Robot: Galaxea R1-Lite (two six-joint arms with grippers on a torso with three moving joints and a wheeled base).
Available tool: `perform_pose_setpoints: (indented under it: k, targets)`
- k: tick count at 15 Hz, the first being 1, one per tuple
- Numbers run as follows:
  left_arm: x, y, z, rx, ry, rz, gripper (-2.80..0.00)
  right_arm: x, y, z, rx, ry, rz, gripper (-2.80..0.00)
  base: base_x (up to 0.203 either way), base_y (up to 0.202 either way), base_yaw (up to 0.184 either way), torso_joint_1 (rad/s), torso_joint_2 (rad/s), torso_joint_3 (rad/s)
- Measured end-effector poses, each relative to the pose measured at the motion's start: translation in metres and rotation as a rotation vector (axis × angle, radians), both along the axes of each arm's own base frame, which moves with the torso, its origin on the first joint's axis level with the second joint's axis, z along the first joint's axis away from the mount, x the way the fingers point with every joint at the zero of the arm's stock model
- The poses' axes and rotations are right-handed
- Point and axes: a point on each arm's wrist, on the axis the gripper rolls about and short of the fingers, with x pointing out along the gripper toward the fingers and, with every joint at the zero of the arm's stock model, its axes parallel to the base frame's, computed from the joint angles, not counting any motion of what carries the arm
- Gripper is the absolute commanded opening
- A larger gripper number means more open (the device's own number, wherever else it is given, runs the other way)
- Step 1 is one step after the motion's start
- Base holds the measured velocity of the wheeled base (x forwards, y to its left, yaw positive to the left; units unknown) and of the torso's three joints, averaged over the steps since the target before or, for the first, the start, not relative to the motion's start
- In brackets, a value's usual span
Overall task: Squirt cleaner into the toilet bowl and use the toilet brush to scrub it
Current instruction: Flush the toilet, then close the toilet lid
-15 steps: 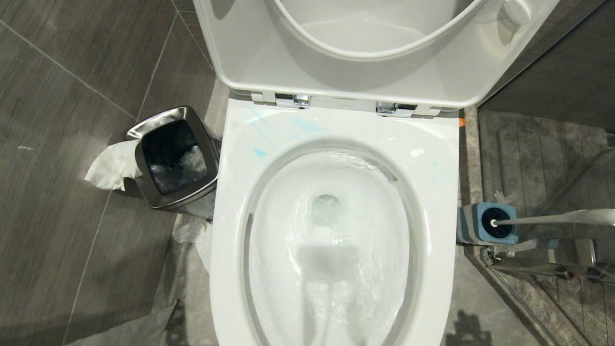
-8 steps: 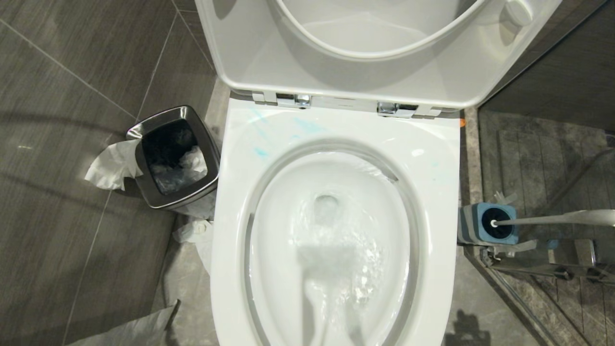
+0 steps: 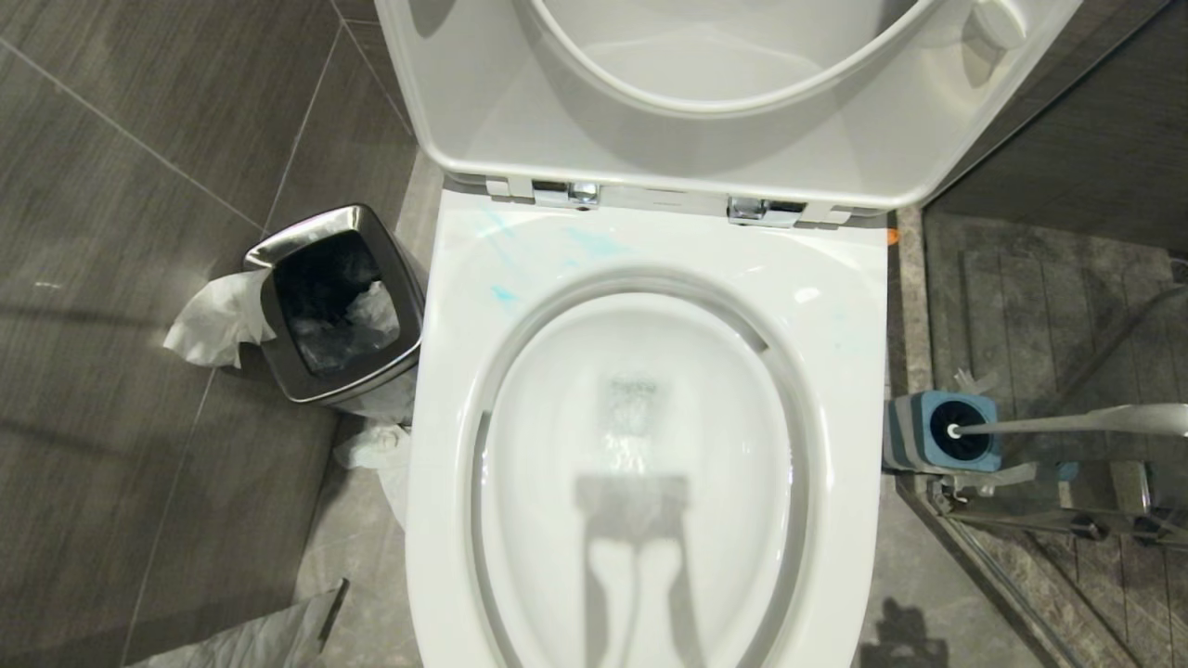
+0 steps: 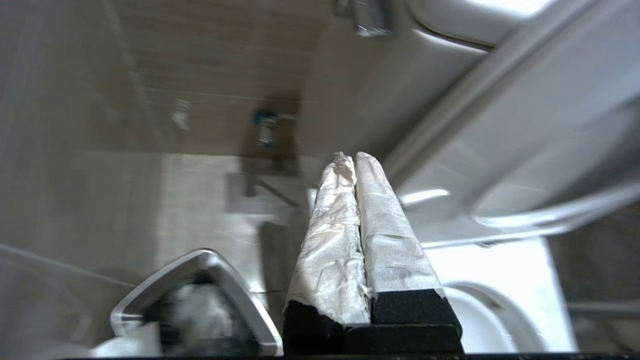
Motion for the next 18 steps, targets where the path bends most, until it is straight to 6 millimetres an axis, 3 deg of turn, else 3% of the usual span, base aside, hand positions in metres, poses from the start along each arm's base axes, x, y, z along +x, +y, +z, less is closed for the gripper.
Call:
perform_pose_setpoints:
  k: [4, 18]
  targets:
    - [0.003, -0.004, -0.012, -0.048, 0.08, -0.159, -2.8, 0.0, 0.0, 0.0, 0.0, 0.001, 0.001, -2.8, 0.0, 0.0, 0.0, 0.0, 0.0, 0.0]
    - [0.026, -0.018, -0.026, -0.048, 0.113, -0.295, -2.8, 0.0, 0.0, 0.0, 0.0, 0.0, 0.0, -2.8, 0.0, 0.0, 0.0, 0.0, 0.0, 0.0]
